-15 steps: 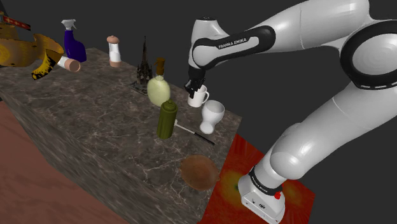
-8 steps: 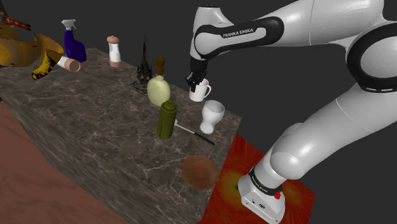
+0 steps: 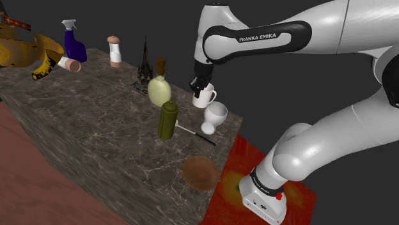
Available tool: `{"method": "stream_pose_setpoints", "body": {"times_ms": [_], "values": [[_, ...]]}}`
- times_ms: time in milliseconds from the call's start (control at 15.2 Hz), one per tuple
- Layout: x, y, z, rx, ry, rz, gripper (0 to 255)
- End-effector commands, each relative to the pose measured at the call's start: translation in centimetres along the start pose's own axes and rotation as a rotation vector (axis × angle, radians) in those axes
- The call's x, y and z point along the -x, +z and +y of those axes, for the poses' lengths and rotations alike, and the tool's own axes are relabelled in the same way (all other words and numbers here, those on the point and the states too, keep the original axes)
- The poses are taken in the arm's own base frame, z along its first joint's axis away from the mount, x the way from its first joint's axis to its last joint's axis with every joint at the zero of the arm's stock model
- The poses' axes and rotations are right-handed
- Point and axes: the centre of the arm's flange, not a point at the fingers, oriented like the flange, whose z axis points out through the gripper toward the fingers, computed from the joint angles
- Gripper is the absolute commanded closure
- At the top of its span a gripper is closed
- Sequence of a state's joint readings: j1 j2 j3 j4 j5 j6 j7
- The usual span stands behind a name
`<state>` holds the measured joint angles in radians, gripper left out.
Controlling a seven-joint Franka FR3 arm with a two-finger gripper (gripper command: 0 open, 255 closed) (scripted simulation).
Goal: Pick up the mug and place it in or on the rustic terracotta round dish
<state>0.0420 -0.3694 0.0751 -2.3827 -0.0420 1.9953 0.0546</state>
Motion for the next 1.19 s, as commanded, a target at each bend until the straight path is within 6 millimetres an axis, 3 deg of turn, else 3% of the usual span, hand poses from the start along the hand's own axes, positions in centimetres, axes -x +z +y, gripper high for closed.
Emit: {"method": "stream_pose_setpoints", "body": {"times_ms": [0,1122], "values": [[1.8,-0.3,-2.2,0.001,0.001,0.000,255],[18.0,-2.7,-17.5,0.001,0.001,0.000,255]]}}
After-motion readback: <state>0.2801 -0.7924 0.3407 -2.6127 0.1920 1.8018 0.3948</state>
